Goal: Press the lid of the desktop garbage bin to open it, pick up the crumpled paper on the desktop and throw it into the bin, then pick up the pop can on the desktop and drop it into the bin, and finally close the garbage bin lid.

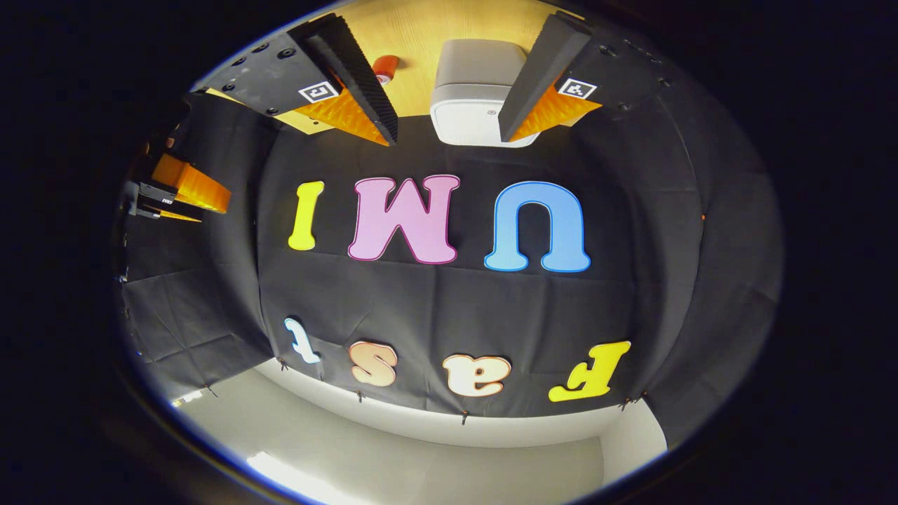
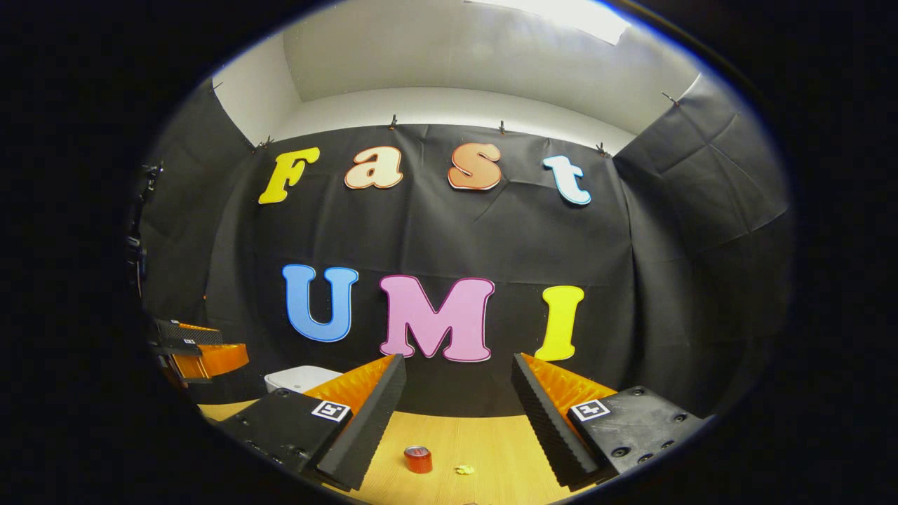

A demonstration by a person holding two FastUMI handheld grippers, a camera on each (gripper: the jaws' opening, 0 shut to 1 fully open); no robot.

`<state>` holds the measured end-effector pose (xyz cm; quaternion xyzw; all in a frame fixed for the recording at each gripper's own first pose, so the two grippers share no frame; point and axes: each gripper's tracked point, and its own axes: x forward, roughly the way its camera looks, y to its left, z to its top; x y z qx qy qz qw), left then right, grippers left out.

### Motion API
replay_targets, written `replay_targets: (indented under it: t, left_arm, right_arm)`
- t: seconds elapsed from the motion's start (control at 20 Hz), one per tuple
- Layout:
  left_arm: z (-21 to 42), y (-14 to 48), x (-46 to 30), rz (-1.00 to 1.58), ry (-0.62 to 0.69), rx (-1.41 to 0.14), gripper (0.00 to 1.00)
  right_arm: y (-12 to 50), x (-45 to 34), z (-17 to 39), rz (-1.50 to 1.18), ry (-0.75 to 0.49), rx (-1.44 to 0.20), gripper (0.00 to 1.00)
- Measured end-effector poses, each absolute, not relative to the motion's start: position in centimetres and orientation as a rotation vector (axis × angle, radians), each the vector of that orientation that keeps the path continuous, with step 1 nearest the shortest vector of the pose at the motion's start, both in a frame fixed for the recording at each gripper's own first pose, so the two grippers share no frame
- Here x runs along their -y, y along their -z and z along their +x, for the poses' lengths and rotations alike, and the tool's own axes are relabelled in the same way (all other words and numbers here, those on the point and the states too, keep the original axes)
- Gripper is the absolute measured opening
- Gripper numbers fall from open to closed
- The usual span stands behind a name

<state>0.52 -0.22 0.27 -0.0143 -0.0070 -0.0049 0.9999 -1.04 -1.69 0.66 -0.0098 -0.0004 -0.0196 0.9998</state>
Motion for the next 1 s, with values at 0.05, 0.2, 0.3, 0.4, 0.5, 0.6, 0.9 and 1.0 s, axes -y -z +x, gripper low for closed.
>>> replay_targets:
  t: [0.05,0.2,0.3,0.4,0.5,0.6,0.9,1.0]
  left_arm:
    - [0.6,-0.5,0.1,-0.026,0.008,0.016,0.97]
    - [0.5,-1.2,0.2,-0.021,0.004,0.032,0.97]
    - [0.6,-1.5,0.2,-0.028,0.002,0.040,0.97]
    - [0.7,-1.6,0.2,-0.038,-0.004,0.045,0.97]
    - [0.8,-1.5,-0.1,-0.039,-0.013,0.042,0.97]
    - [1.2,-1.5,-0.4,-0.038,-0.017,0.028,0.98]
    - [3.4,-2.0,-0.9,0.016,-0.016,0.000,0.96]
    - [4.3,-1.8,-0.6,0.033,-0.009,-0.016,0.91]
  right_arm:
    - [-0.8,1.7,-1.0,-0.020,0.038,0.003,0.97]
    - [-1.2,1.8,-1.2,-0.024,0.031,0.011,0.97]
    - [-1.7,1.8,-1.3,-0.024,0.027,0.019,0.97]
    - [-2.0,1.8,-1.3,-0.020,0.022,0.026,0.97]
    - [-2.2,1.6,-1.2,-0.011,0.016,0.031,0.97]
    - [-2.2,1.4,-1.3,-0.012,0.005,0.032,0.97]
    - [-1.0,1.6,-0.2,-0.004,-0.003,0.003,0.97]
    - [0.0,1.9,0.3,-0.003,-0.003,-0.020,0.98]
